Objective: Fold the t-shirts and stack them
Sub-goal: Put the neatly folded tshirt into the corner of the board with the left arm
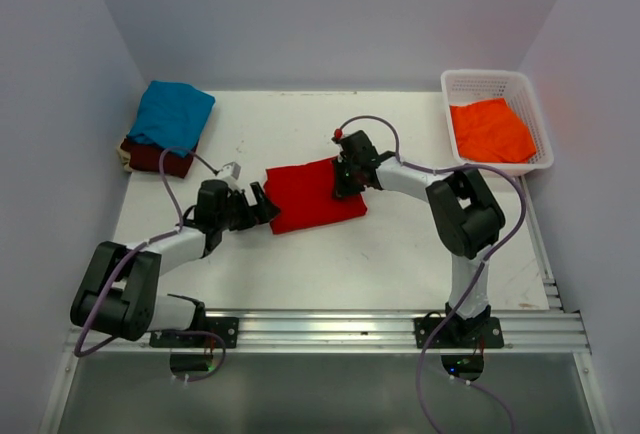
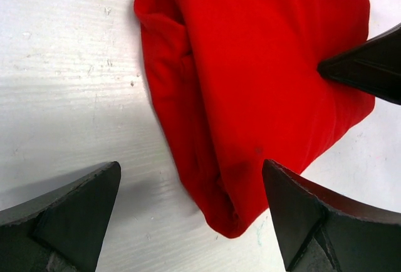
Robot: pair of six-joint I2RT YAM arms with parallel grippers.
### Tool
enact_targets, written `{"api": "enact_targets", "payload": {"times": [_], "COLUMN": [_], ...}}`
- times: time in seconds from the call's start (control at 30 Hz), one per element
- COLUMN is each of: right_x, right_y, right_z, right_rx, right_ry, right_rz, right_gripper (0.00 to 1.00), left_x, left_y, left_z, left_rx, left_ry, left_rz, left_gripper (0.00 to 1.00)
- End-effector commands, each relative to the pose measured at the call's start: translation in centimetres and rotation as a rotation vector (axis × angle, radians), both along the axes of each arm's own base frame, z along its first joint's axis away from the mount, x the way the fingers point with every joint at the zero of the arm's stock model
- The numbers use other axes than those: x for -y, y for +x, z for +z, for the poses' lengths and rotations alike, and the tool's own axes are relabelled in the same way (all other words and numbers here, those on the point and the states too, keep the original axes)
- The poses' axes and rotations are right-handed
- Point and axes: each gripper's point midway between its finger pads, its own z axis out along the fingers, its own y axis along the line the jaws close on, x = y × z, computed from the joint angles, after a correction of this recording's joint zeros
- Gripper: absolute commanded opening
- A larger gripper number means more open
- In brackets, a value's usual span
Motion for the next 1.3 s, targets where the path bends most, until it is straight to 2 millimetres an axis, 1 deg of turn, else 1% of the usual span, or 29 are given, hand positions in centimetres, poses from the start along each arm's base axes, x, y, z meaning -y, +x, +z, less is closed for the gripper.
{"api": "enact_targets", "payload": {"times": [0.0, 0.03, 0.07, 0.1, 0.17, 0.2, 0.27, 0.3, 0.33, 0.4, 0.43, 0.47, 0.5, 0.53, 0.7, 0.73, 0.83, 0.87, 0.93, 0.97, 1.0, 1.03, 1.13, 1.17, 1.2, 1.27], "right_x": [0.6, 0.6, 0.7, 0.6, 0.8, 0.8, 0.8, 0.7, 0.7, 0.6, 0.6, 0.5, 0.5, 0.5, 0.5, 0.5, 0.3, 0.2, 0.1, 0.0, 0.0, 0.0, -0.1, -0.1, -0.1, 0.0], "right_y": [0.7, 0.7, 0.6, 0.5, 0.5, 0.5, 0.6, 0.5, 0.6, 0.6, 0.7, 0.6, 0.5, 0.5, 0.4, 0.3, 0.2, 0.3, 0.3, 0.1, 0.2, 0.1, 0.0, -0.1, -0.1, -0.2], "right_z": [-0.2, -0.3, -0.4, -0.4, -0.4, -0.3, -0.1, -0.1, -0.1, -0.3, -0.3, -0.4, -0.6, -0.8, -1.0, -1.1, -1.1, -1.1, -1.3, -1.4, -1.5, -1.6, -1.7, -1.8, -1.9, -2.0], "right_rx": [0.011, 0.012, 0.009, 0.011, 0.011, 0.015, 0.023, 0.021, 0.022, 0.022, 0.023, 0.016, 0.013, 0.014, 0.007, 0.005, 0.003, 0.003, -0.002, -0.006, -0.007, -0.012, -0.016, -0.02, -0.02, -0.022], "right_ry": [-0.037, -0.035, -0.036, -0.036, -0.039, -0.04, -0.037, -0.036, -0.035, -0.032, -0.031, -0.026, -0.027, -0.026, -0.023, -0.023, -0.017, -0.012, -0.008, -0.007, -0.003, -0.001, 0.002, 0.003, 0.003, 0.001], "right_rz": [-0.027, -0.028, -0.03, -0.029, -0.029, -0.029, -0.026, -0.024, -0.024, -0.023, -0.025, -0.023, -0.024, -0.024, -0.018, -0.016, -0.008, -0.01, -0.008, -0.006, -0.007, -0.008, -0.004, -0.001, -0.002, 0.0], "right_gripper": [0.0, 0.0, 0.0, 0.0, 0.0, 0.0, 0.0, 0.0, 0.0, 0.0, 0.0, 0.0, 0.0, 0.0, 0.0, 0.0, 0.0, 0.0, 0.0, 0.0, 0.0, 0.0, 0.0, 0.0, 0.0, 0.0], "left_x": [-0.5, -0.7, -0.8, -0.8, -0.5, -0.4, -0.1, 0.1, 0.2, 0.9, 1.1, 1.4, 1.6, 1.9, 4.4, 4.9, 6.6, 7.3, 8.0, 8.6, 8.9, 9.3, 9.8, 9.9, 10.1, 10.0], "left_y": [-0.2, -0.3, 0.0, -0.1, 0.2, 0.1, 0.4, 1.0, 0.9, 1.3, 1.5, 1.7, 1.6, 2.1, 2.0, 2.1, 1.9, 1.6, 1.7, 1.5, 1.8, 2.0, 2.3, 2.3, 2.6, 2.6], "left_z": [-1.3, -1.8, -1.8, -2.3, -2.4, -2.8, -2.9, -2.6, -3.4, -3.7, -4.3, -4.6, -5.5, -5.5, -6.8, -6.8, -6.9, -6.9, -6.8, -6.5, -6.2, -6.0, -5.5, -5.4, -4.8, -4.4], "left_rx": [-0.045, -0.067, -0.069, -0.089, -0.102, -0.116, -0.12, -0.115, -0.14, -0.156, -0.177, -0.185, -0.213, -0.211, -0.245, -0.243, -0.246, -0.248, -0.237, -0.233, -0.215, -0.202, -0.183, -0.185, -0.157, -0.143], "left_ry": [0.022, 0.03, 0.035, 0.036, 0.024, 0.023, 0.009, 0.002, 0.001, -0.026, -0.029, -0.032, -0.029, -0.03, -0.04, -0.042, -0.075, -0.092, -0.121, -0.146, -0.168, -0.189, -0.221, -0.238, -0.252, -0.267], "left_rz": [0.009, 0.017, 0.025, 0.03, 0.024, 0.02, 0.016, 0.017, 0.015, 0.0, -0.004, -0.012, -0.014, -0.018, -0.067, -0.076, -0.113, -0.138, -0.155, -0.177, -0.182, -0.197, -0.214, -0.217, -0.219, -0.223], "left_gripper": [1.0, 1.0, 1.0, 1.0, 1.0, 1.0, 1.0, 1.0, 1.0, 1.0, 1.0, 1.0, 1.0, 1.0, 1.0, 1.0, 0.96, 0.91, 0.82, 0.7, 0.62, 0.45, 0.17, 0.0, 0.0, 0.0]}}
